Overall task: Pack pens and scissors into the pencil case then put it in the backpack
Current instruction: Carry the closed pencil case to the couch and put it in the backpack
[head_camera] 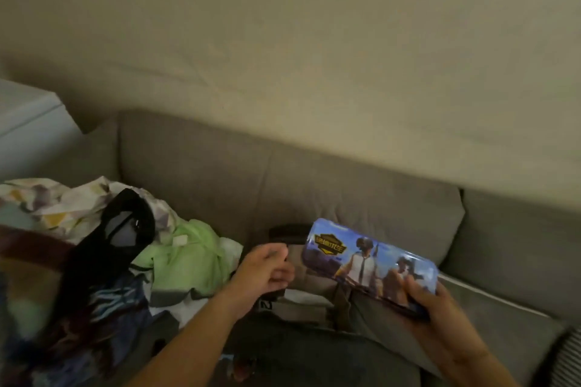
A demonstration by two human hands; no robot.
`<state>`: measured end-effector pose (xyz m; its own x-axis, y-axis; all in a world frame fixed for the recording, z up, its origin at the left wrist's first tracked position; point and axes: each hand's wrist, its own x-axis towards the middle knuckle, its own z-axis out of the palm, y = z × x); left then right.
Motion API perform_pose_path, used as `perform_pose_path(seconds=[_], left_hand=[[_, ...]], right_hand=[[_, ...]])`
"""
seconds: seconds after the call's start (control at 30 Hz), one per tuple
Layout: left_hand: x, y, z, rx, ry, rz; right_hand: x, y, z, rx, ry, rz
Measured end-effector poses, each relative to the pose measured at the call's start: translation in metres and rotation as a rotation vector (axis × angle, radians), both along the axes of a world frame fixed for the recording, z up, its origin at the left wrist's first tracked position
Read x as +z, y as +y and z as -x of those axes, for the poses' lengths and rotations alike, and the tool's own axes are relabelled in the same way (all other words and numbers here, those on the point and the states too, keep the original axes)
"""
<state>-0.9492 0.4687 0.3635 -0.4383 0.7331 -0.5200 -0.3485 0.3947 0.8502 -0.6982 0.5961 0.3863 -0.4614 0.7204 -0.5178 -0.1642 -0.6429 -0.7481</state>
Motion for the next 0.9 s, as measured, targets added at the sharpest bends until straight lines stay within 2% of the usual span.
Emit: perform_pose_path(seconds=[0.07, 0.23, 0.33, 0.43, 0.53, 0.7, 0.8, 0.9], left_hand=[[-0.038, 0.022, 0.013, -0.007, -0.026, 0.177], [-0.136, 0.059, 0.028, -0.237, 0.18, 0.436], [-0.156, 0.075, 0.018, -0.223, 0.235, 0.453], [-0.174, 0.087, 0.012, -0.227, 0.408, 0.489], [-0.182, 0.091, 0.013, -0.153, 0.411, 0.523], [-0.174, 0.079, 0.025, -0.329, 0.43, 0.499], [-0.151, 0.068, 0.029, -0.302, 0.293, 0.431], [-0.112, 0.07, 0.037, -0.075, 0.019, 0.228]], right_hand=[[-0.014, 0.011, -0.009, -0.108, -0.031, 0.019], [-0.05, 0.031, -0.027, -0.169, -0.155, 0.084], [-0.069, 0.033, -0.02, -0.178, -0.187, 0.14], [-0.084, 0.036, -0.009, -0.171, -0.176, 0.163], [-0.087, 0.038, -0.005, -0.163, -0.187, 0.136], [-0.086, 0.047, -0.012, -0.159, -0.234, 0.059], [-0.082, 0.051, -0.014, -0.173, -0.278, -0.001], [-0.075, 0.055, -0.02, -0.176, -0.259, -0.037]])
